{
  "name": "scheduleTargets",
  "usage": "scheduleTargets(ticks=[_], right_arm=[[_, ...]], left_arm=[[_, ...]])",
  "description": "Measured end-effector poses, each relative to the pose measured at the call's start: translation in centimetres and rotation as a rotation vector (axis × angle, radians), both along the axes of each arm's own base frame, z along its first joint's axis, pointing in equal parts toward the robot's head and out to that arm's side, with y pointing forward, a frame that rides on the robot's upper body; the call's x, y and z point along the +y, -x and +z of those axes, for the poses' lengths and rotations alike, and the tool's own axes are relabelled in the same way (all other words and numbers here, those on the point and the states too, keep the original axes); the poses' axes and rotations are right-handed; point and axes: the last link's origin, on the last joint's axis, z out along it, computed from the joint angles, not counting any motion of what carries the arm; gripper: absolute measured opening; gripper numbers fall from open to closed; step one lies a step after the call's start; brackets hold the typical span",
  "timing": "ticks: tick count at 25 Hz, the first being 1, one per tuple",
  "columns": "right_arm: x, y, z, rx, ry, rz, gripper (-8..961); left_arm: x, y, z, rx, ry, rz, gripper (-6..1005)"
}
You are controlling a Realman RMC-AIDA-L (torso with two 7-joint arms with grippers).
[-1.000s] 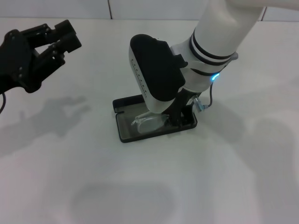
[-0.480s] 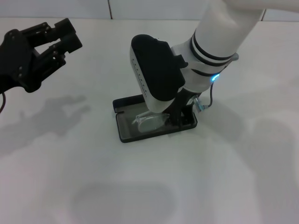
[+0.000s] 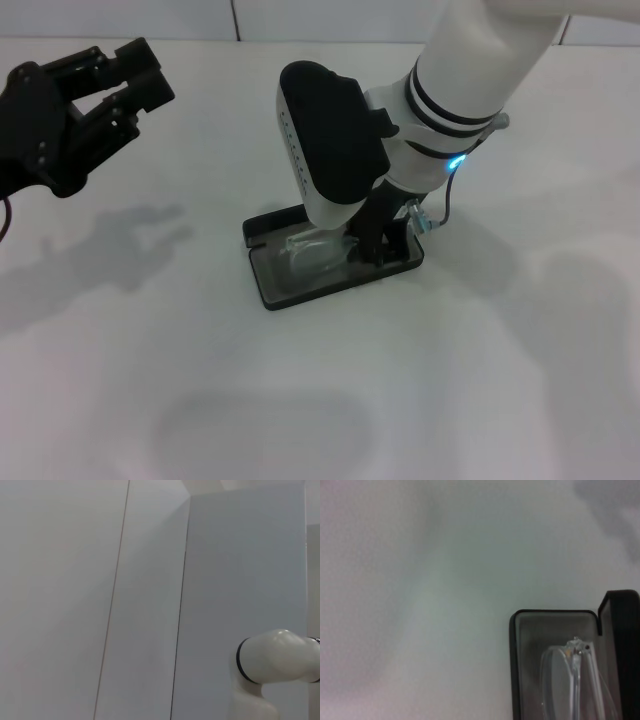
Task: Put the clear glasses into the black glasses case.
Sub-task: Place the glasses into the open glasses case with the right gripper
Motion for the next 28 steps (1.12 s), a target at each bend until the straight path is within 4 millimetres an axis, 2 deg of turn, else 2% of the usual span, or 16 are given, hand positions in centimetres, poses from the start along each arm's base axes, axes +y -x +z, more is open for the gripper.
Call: scheduleTargets(ticks=[10, 28], right_arm=[[-0.12, -0.11, 0.0, -0.01, 0.005, -0.007, 111], [-0.25, -0.05, 0.28, -0.05, 0.008, -0.013, 176]], left_arm=[[-0.01, 0.0, -0.05, 0.001, 0.002, 0.0, 315], [0.0, 0.0, -0.01, 0.001, 0.0, 0.0, 316]])
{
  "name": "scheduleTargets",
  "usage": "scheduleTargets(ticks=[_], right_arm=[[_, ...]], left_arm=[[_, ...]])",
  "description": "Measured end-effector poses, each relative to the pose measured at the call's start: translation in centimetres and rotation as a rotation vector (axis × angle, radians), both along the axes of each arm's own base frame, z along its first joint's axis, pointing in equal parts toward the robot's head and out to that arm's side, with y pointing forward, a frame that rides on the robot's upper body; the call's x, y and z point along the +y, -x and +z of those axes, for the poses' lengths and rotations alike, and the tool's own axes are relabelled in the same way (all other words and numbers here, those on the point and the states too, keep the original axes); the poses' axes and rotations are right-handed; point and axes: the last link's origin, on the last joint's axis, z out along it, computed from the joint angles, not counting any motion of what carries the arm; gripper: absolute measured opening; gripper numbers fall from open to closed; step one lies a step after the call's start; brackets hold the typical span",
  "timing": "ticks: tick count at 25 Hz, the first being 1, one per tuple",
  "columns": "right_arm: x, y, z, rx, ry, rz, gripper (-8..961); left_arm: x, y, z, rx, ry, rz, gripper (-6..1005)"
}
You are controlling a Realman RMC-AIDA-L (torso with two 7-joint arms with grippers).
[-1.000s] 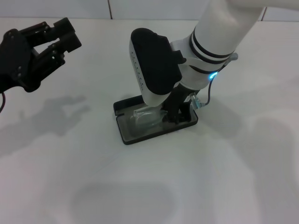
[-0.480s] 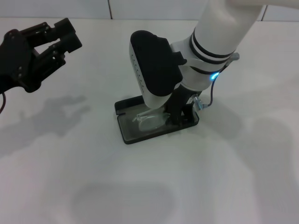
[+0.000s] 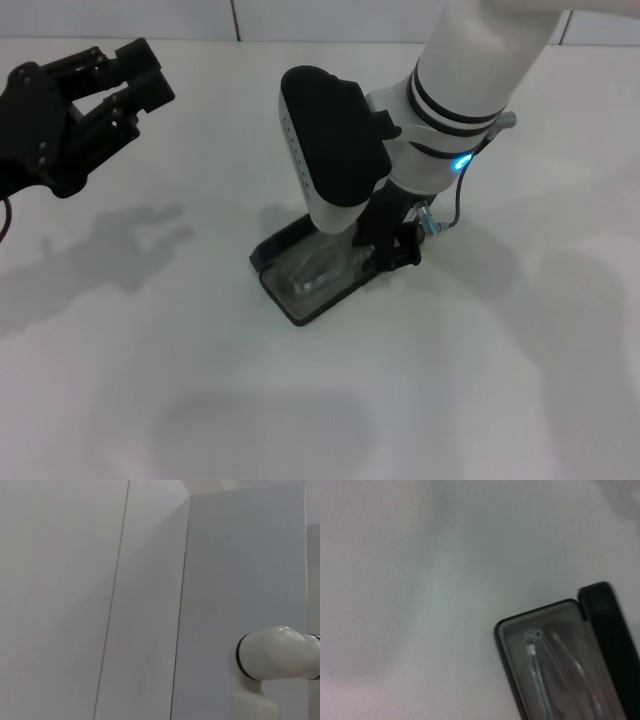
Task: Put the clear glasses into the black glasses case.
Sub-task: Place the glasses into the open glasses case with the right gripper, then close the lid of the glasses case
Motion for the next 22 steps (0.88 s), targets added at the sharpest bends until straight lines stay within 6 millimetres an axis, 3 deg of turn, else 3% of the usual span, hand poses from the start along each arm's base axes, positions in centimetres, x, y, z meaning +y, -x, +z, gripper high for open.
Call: scheduleTargets(ticks=[3, 9, 22], right_arm=[[0.0, 0.0, 0.1, 0.004, -0.002, -0.004, 187], [0.3, -0.3, 0.1, 0.016, -0.023, 0.015, 326], [-0.7, 0.1, 1.7, 0.082, -0.052, 0.066, 361]], left_arm=[[0.0, 0.0, 0.0, 0.0, 0.0, 0.0, 316], [0.1, 0.0, 0.0, 0.001, -0.003, 0.005, 317], [0.0, 0.4, 0.5, -0.005, -0.025, 0.022, 318]])
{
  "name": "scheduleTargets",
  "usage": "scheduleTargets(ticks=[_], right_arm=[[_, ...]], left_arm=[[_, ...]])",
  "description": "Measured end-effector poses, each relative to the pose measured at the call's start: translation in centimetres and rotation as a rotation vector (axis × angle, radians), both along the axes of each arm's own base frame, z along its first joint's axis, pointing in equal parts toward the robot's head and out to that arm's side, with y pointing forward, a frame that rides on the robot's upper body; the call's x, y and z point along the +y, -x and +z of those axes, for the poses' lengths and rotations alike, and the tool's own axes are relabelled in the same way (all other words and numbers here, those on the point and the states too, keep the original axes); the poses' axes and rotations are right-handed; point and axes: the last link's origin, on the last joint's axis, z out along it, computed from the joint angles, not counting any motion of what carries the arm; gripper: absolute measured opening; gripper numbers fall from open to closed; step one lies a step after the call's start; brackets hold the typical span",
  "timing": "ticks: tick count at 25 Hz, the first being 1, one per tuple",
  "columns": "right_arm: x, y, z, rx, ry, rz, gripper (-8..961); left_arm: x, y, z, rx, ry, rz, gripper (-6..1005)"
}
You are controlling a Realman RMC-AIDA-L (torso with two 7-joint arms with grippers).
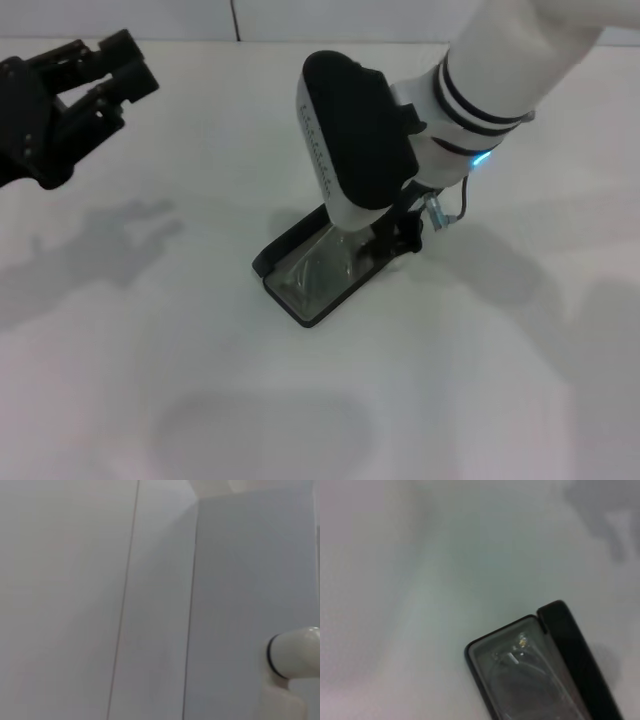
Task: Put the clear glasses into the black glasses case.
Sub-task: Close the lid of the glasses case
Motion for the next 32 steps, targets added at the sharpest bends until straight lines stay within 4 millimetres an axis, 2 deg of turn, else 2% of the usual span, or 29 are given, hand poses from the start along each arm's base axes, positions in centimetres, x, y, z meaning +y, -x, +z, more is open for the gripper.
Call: scheduleTargets(ticks=[7, 19, 27, 32], right_arm=[[-0.4, 0.3, 1.4, 0.09, -0.028, -0.011, 361], [-1.6, -1.8, 3.9, 0.251, -0.096, -0.039, 362], [-2.5, -3.3, 5.0, 0.452, -0.121, -0.071, 362], [-2.8, -4.5, 6.2, 0.653, -0.121, -0.125, 361]], left_arm=[[-0.1, 0.1, 0.1, -0.003, -0.003, 0.003, 318], [-0.3, 0.6, 0.6, -0.007, -0.023, 0.02, 319], [-0.3, 0.7, 0.6, -0.005, -0.023, 0.024, 320], [-0.3, 0.7, 0.6, -0.003, -0.022, 0.025, 320]])
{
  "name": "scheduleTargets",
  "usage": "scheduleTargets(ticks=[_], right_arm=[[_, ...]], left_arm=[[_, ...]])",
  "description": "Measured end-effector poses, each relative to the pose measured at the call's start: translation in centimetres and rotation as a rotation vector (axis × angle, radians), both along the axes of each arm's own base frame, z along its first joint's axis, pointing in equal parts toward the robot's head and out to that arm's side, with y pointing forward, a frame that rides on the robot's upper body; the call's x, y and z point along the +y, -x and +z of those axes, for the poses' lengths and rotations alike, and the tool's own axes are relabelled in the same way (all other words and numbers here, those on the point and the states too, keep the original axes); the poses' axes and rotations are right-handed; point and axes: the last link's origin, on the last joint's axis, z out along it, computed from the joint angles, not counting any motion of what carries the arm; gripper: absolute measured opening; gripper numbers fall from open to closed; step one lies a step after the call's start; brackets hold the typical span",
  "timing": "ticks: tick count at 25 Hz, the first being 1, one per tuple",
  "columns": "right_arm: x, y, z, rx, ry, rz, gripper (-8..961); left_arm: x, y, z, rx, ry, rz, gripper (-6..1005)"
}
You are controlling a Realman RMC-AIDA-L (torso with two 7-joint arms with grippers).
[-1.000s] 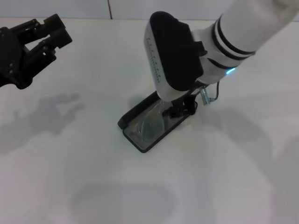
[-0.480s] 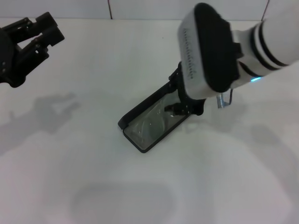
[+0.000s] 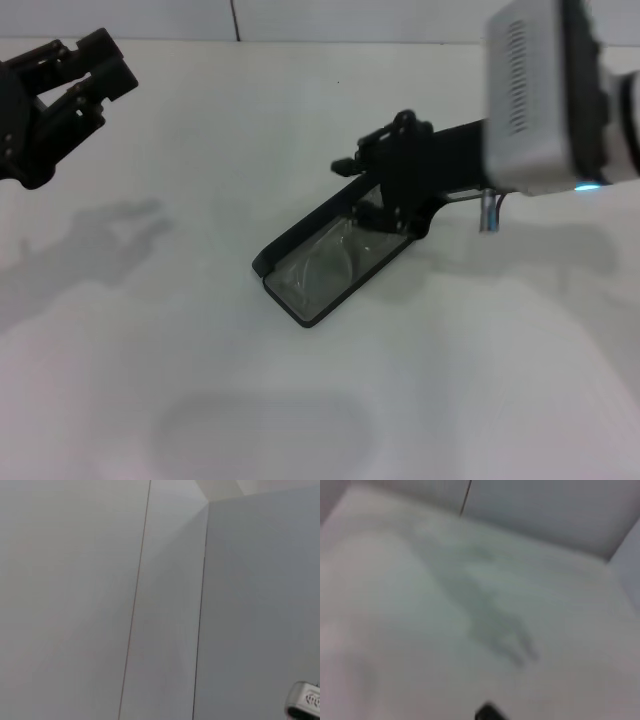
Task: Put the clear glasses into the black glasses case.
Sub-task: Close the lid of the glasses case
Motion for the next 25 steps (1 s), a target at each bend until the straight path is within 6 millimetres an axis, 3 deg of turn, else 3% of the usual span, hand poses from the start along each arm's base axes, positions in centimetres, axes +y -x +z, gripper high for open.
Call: scheduleTargets(ticks=[13, 20, 25], right_arm=[[-1.9, -5.3, 3.9, 0.589, 0.105, -0.001, 361], [-2.5, -7.7, 4.9, 0.763, 0.091, -0.026, 362], [-2.9, -8.9, 4.9, 0.832, 0.074, -0.054, 360]], left_arm=[[0.0, 0.0, -0.1, 0.0, 0.001, 0.004, 321], [0.2, -0.1, -0.6, 0.015, 0.019, 0.004, 322], [1.0, -0.6, -2.1, 0.065, 0.063, 0.007, 322]])
